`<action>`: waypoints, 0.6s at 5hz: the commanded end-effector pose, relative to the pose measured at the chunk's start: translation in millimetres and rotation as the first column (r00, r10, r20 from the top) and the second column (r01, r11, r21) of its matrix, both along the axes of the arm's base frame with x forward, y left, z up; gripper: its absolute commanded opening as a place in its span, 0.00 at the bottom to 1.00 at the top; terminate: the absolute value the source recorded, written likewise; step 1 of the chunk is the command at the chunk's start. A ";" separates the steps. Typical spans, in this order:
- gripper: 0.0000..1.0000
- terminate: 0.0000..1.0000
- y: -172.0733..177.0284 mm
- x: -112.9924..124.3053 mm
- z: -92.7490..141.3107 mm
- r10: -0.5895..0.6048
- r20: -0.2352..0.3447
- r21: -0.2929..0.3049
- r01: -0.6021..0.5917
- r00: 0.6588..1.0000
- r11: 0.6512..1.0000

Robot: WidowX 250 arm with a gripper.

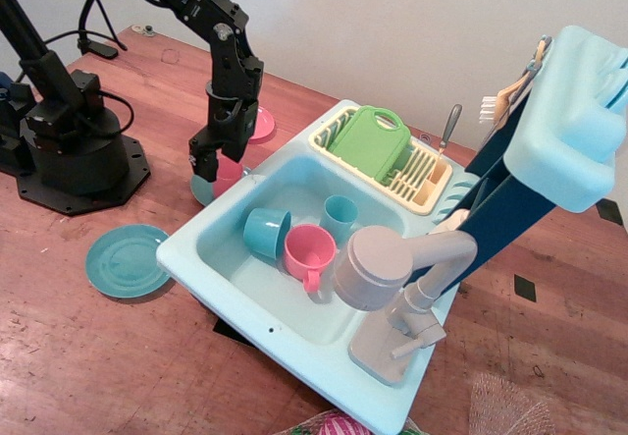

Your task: Put cup from anywhere into sink

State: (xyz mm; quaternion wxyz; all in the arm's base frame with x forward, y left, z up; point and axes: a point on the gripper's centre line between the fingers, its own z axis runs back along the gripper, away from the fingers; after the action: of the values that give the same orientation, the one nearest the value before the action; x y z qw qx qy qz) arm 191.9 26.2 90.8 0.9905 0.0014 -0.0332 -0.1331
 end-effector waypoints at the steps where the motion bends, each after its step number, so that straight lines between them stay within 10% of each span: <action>1: 1.00 0.00 0.0 0.0 0.0 0.000 0.000 0.000 0.000 1.000 1.000; 3: 1.00 0.00 2.6 -1.3 -33.7 0.012 0.035 0.006 -0.012 0.999 1.000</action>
State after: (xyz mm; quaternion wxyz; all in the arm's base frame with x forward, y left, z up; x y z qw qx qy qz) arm 190.4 24.7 44.6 0.9911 -0.0006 -0.0417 -0.1261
